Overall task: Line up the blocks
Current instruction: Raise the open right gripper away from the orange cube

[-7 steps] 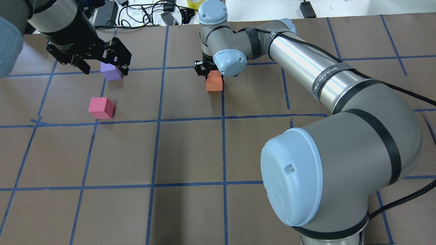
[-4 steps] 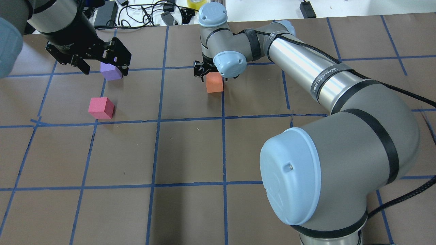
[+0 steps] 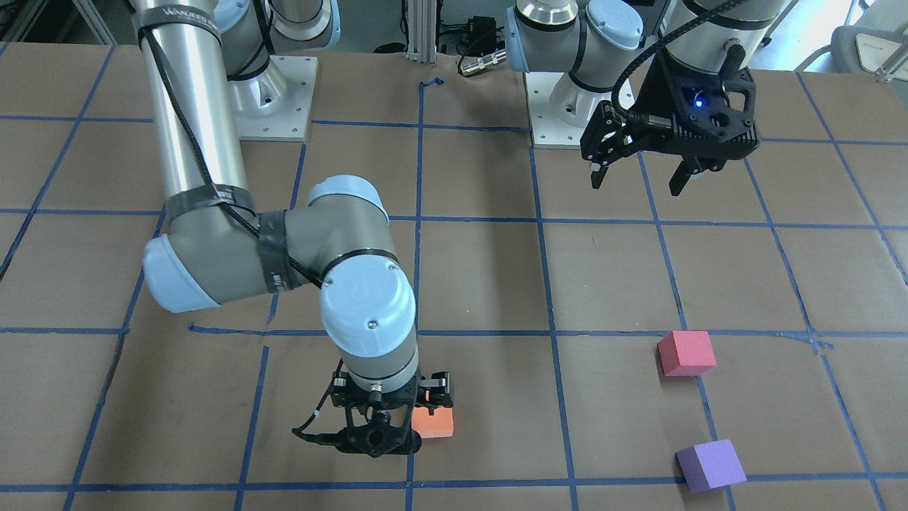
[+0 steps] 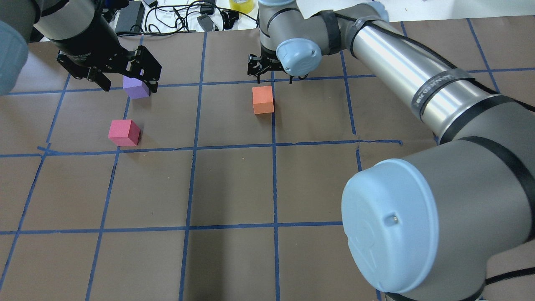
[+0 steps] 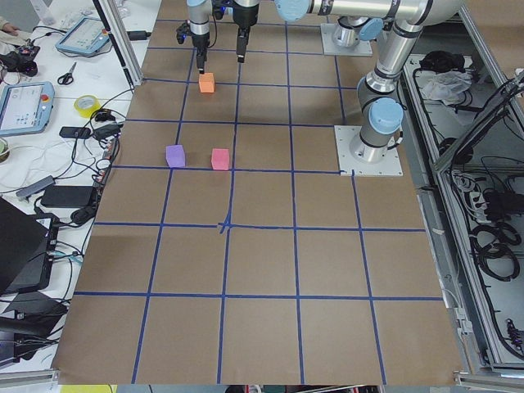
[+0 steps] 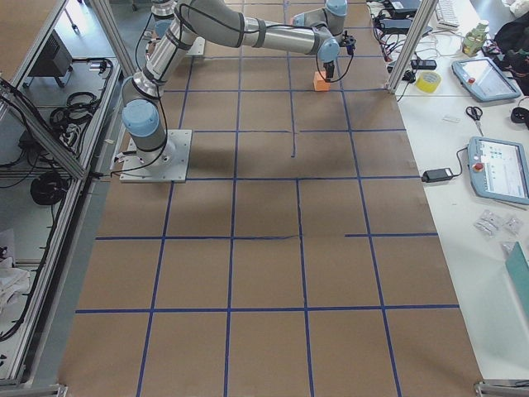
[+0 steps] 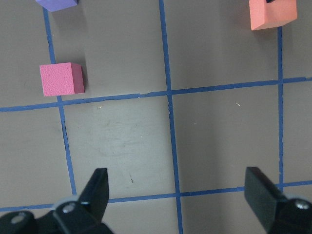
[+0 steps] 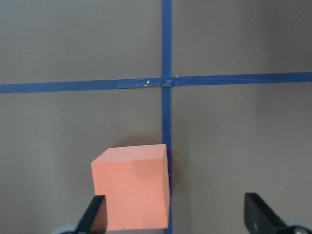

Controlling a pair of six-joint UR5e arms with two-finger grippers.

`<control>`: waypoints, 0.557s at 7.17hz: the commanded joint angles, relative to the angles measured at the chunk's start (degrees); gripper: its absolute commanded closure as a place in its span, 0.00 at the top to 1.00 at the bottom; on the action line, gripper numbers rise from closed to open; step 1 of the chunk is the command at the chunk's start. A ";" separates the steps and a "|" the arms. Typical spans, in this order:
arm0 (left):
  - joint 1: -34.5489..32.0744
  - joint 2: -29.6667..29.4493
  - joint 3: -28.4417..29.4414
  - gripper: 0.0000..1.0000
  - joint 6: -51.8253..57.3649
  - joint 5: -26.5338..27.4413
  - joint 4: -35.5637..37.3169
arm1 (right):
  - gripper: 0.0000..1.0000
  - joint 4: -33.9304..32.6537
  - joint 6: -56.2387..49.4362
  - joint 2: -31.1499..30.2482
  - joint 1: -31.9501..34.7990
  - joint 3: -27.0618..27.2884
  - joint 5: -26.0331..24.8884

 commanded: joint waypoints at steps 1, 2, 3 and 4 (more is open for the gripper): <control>-0.21 -1.80 1.64 1.00 -1.05 -0.04 1.56 | 0.99 6.75 -5.06 -8.60 -2.89 2.76 -1.01; -0.56 -3.64 1.90 1.00 -3.75 -1.35 5.41 | 0.98 7.56 -6.65 -13.61 -5.16 7.66 -0.84; -0.82 -6.01 1.99 1.00 -5.78 -5.27 8.67 | 0.97 7.39 -12.24 -19.57 -8.92 13.02 -0.23; -2.56 -8.12 1.99 1.00 -7.02 -5.40 8.87 | 0.93 7.48 -14.29 -25.55 -12.09 18.38 -0.23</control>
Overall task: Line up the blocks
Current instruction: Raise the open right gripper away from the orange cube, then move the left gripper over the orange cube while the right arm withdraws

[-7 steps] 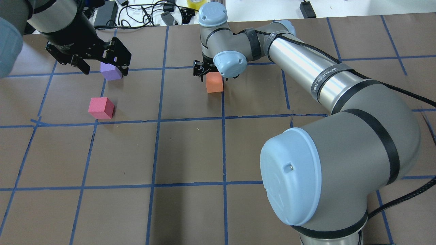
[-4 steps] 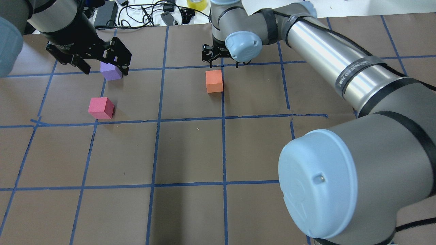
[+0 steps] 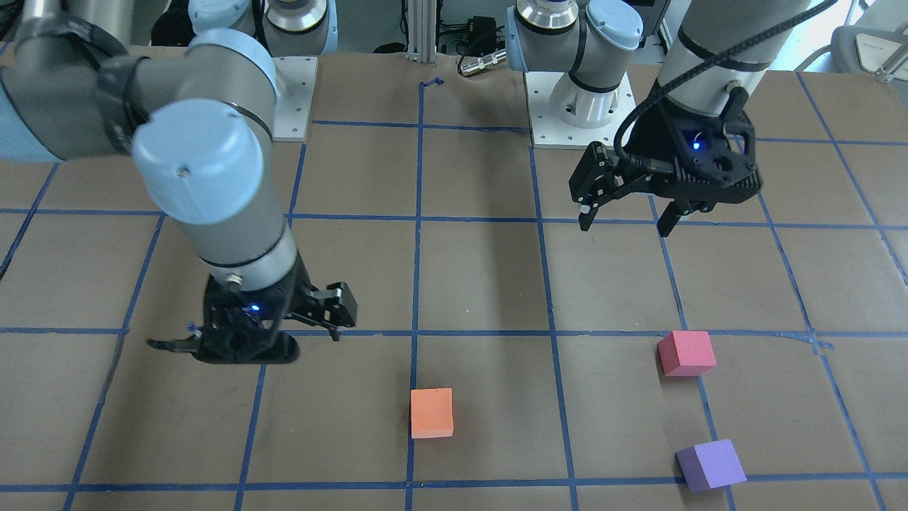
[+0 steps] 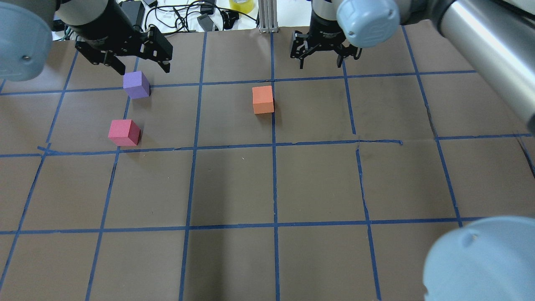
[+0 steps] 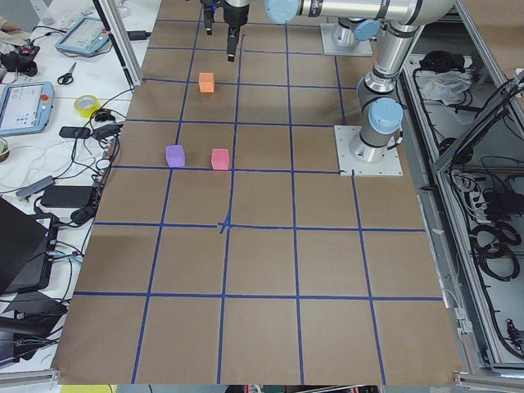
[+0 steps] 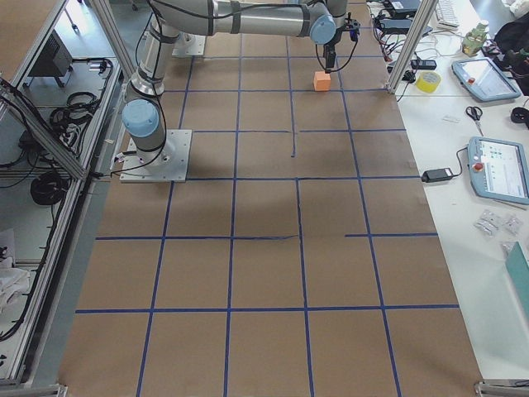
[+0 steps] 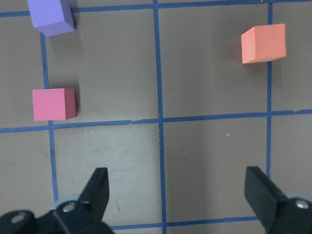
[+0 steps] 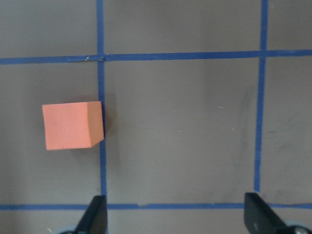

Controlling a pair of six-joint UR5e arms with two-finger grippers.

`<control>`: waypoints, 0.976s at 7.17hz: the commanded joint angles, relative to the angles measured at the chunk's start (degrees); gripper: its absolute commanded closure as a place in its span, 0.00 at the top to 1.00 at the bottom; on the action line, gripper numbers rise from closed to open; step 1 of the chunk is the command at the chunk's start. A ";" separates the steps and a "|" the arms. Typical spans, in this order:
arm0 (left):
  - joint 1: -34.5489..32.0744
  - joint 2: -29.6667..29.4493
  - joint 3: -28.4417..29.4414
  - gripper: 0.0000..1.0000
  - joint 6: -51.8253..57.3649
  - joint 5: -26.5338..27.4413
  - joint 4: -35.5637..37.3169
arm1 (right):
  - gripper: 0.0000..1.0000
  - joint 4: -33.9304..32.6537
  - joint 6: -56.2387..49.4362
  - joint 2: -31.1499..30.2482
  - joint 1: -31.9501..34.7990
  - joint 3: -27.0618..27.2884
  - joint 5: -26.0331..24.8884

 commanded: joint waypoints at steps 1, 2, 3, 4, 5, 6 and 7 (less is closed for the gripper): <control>-3.98 -5.57 0.09 1.00 -5.13 -1.22 5.50 | 0.92 -0.45 -7.77 -12.07 -6.29 10.80 0.27; -5.65 -9.25 0.18 1.00 -7.69 -1.22 9.97 | 0.93 -0.64 -8.16 -15.69 -7.71 13.37 0.27; -7.93 -13.29 0.70 1.00 -11.02 -1.22 13.58 | 1.00 -1.51 -7.29 -17.38 -7.73 12.61 0.36; -10.74 -17.16 3.06 1.00 -15.32 -1.13 14.93 | 1.00 -1.17 -7.20 -17.04 -7.99 10.25 -0.60; -12.07 -21.20 6.91 1.00 -15.97 -0.96 15.11 | 1.00 1.62 -7.28 -16.87 -8.08 7.97 -0.70; -12.87 -25.16 9.47 1.00 -16.41 -0.87 16.77 | 1.00 6.09 -7.20 -17.21 -7.99 7.25 -0.96; -14.18 -28.50 10.11 1.00 -17.72 -0.78 19.92 | 1.00 6.30 -7.28 -17.39 -7.90 7.33 -0.96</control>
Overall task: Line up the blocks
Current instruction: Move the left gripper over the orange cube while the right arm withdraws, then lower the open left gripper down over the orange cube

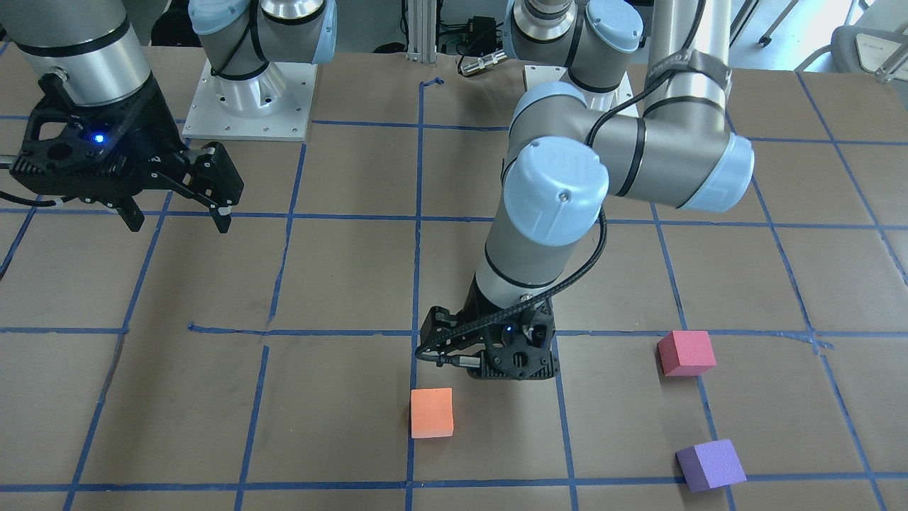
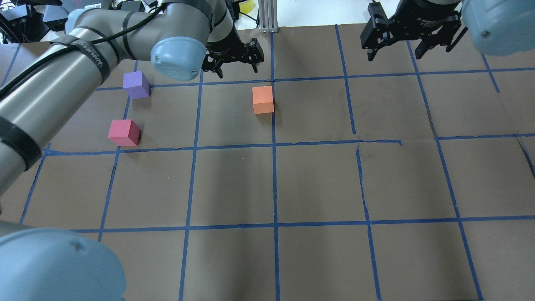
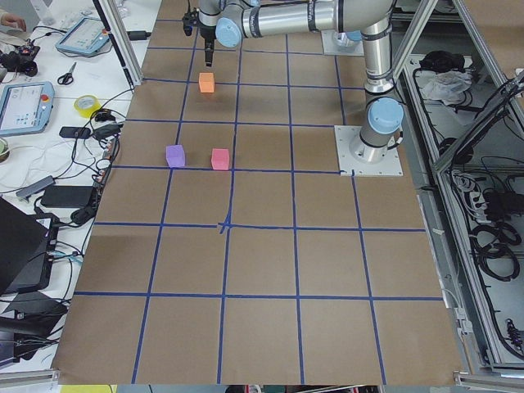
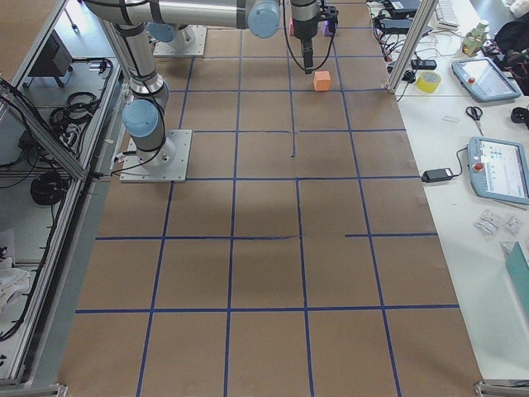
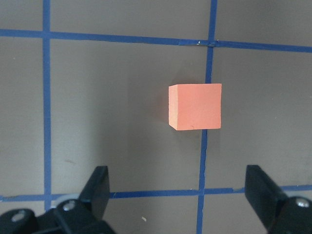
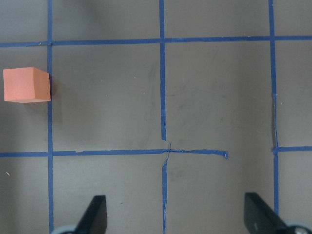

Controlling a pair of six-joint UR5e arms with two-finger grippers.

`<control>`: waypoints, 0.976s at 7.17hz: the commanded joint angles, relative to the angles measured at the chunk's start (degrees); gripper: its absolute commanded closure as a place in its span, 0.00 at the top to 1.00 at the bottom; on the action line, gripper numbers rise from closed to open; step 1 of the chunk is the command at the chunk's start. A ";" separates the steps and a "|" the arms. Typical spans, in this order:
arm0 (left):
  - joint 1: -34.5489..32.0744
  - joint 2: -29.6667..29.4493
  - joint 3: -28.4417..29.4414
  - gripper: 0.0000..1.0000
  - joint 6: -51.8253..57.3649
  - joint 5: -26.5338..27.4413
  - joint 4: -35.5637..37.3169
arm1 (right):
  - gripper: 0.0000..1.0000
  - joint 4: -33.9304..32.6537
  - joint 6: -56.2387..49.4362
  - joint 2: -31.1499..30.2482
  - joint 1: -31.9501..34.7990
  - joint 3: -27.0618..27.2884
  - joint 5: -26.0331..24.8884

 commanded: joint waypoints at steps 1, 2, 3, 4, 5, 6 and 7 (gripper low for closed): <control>-1.79 -6.76 1.81 1.00 -1.42 1.08 4.83 | 1.00 1.33 0.05 0.00 0.16 -0.41 0.48; -1.80 -8.70 2.07 1.00 -1.25 1.52 5.10 | 1.00 1.59 -0.04 0.17 0.07 -0.50 0.14; -2.06 -9.50 2.25 1.00 -1.33 1.70 5.89 | 1.00 2.11 -0.30 -0.09 -0.19 -0.15 -0.13; -2.06 -10.73 2.86 1.00 -1.68 1.62 7.29 | 1.00 2.12 -0.31 -0.09 -0.20 -0.23 0.05; -2.06 -12.22 3.04 1.00 -1.69 1.62 7.39 | 1.00 2.21 -0.22 -0.09 -0.20 -0.15 0.13; -2.23 -12.93 3.04 1.00 -1.51 1.53 7.39 | 1.00 2.12 -0.04 -0.18 -0.02 -0.14 0.48; -2.32 -13.11 3.04 1.00 -1.68 1.53 7.39 | 1.00 2.21 -0.04 -0.26 -0.02 -0.14 0.40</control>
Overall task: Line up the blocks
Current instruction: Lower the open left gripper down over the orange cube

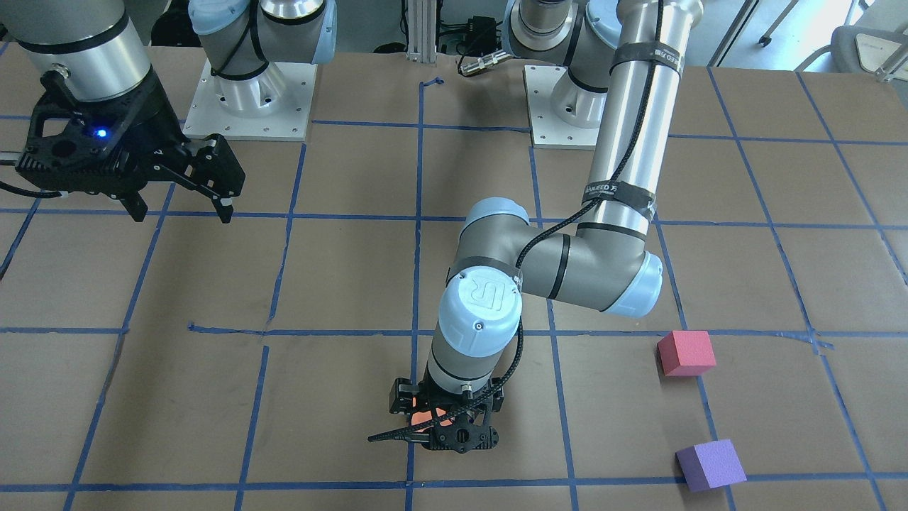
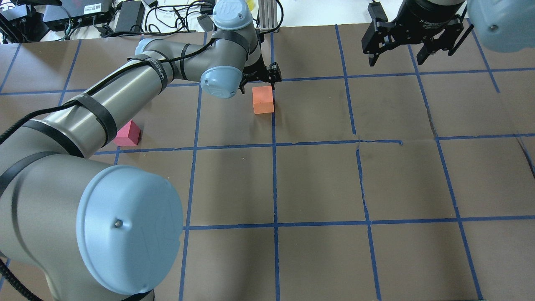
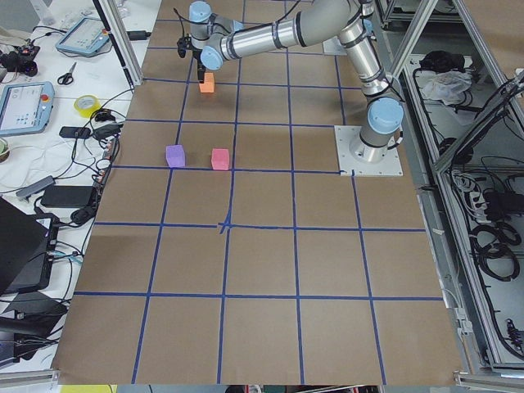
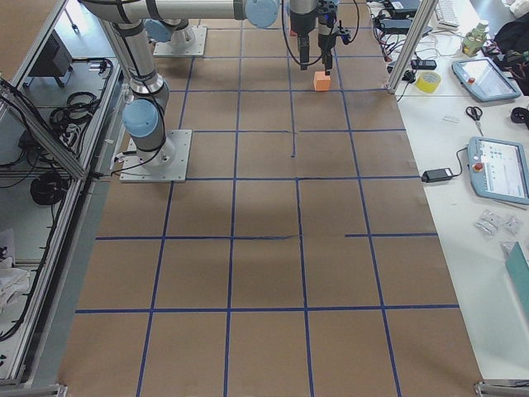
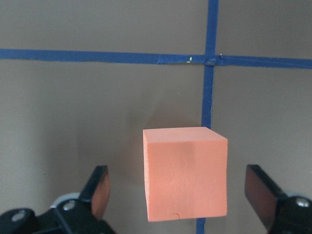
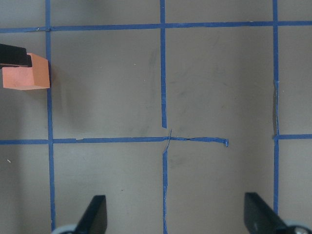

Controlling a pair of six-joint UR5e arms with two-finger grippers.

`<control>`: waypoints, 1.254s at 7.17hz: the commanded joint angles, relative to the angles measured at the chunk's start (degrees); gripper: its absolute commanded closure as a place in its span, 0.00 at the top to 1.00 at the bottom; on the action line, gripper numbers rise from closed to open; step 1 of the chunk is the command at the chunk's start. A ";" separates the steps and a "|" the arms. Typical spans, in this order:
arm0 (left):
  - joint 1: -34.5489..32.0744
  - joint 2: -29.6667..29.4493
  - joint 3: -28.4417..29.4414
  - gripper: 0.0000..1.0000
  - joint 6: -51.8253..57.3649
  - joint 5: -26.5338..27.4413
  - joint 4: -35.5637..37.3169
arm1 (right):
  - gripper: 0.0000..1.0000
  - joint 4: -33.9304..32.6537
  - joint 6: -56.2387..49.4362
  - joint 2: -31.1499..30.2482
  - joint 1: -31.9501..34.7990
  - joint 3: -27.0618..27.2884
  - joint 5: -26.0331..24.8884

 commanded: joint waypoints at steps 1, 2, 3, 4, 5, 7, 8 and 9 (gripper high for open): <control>-0.22 -1.30 0.05 1.00 -0.09 -0.03 0.08 | 1.00 -0.03 0.24 -0.19 0.24 0.01 0.58; -0.30 -1.48 0.05 1.00 -0.18 -0.20 0.52 | 1.00 0.05 0.33 -0.19 0.24 0.01 0.50; -0.30 -1.83 0.05 1.00 -0.18 -0.46 0.61 | 1.00 0.05 0.33 -0.19 0.24 0.01 0.33; -0.30 -2.01 0.05 1.00 -0.27 -0.55 0.87 | 1.00 0.05 0.77 -0.27 0.24 0.01 0.07; -0.22 -2.36 0.05 0.90 -0.18 -0.64 2.61 | 1.00 0.05 0.77 -0.28 0.33 0.01 -0.11; -0.22 -2.80 0.05 0.46 -0.09 -0.73 3.68 | 1.00 0.05 0.86 -0.28 0.42 -0.07 -0.38; -0.22 -2.80 0.05 0.15 -0.18 -0.82 3.68 | 1.00 -0.03 0.86 -0.28 0.42 -0.07 -0.20; -0.22 -1.85 -0.03 0.08 0.08 -0.65 3.60 | 1.00 0.05 0.86 -0.28 0.42 0.01 -0.20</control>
